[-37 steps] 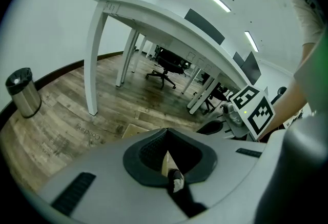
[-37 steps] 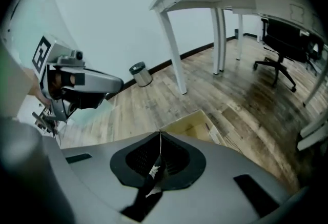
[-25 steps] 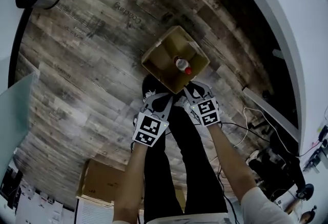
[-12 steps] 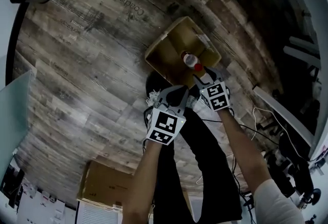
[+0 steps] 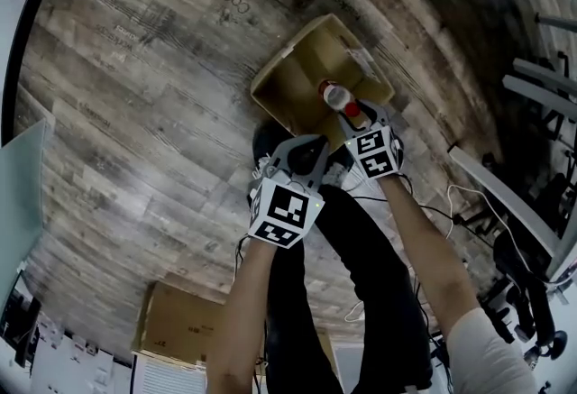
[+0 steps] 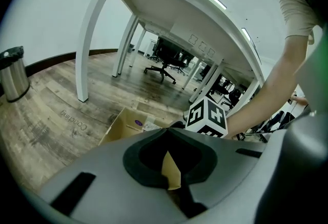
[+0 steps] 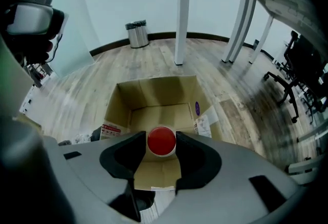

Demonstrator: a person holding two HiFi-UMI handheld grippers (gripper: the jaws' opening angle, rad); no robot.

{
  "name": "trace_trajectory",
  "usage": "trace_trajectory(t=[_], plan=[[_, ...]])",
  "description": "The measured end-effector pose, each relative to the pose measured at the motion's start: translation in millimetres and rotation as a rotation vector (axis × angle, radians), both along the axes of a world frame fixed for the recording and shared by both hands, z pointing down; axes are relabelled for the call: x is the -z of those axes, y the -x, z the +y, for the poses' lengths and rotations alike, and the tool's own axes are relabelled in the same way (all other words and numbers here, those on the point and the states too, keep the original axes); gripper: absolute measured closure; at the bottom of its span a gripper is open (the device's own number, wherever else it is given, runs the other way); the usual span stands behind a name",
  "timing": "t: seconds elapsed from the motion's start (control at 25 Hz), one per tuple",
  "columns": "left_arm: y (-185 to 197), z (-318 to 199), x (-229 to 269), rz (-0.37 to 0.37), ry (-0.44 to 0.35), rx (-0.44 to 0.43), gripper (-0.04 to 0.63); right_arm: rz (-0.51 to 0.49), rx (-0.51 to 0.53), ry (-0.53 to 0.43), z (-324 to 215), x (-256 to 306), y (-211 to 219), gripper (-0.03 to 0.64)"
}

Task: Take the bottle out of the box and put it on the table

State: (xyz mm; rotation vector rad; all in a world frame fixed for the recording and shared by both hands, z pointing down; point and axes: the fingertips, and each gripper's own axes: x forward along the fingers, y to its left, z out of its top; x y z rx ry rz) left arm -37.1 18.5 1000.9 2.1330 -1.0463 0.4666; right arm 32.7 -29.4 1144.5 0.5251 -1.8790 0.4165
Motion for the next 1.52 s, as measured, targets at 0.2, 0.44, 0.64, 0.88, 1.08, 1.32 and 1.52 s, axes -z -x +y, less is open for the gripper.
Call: trace_trajectory(t=[0.2, 0.44, 0.64, 0.88, 1.08, 1.32, 1.52], plan=[[4, 3, 1, 0.025, 0.011, 0.005, 0.581, 0.005, 0.023, -0.007, -2, 1, 5, 0.433], [11, 18, 12, 0.019, 0.028, -0.03, 0.58, 0.016, -0.002, 0.005, 6, 17, 0, 0.434], [18, 23, 31, 0.009, 0.043, -0.058, 0.58, 0.012, -0.017, 0.009, 9, 54, -4, 0.434], [20, 10, 68, 0.012, 0.04, -0.057, 0.58, -0.01, -0.022, 0.014, 5, 100, -7, 0.434], [23, -2, 103, 0.005, 0.024, -0.083, 0.581, -0.024, -0.048, -0.004, -4, 144, -7, 0.434], [24, -4, 148, -0.018, 0.003, -0.144, 0.581, -0.05, -0.048, -0.035, -6, 207, -6, 0.434], [22, -15, 191, -0.019, -0.029, -0.169, 0.581, -0.063, -0.043, -0.067, -8, 263, -10, 0.434]])
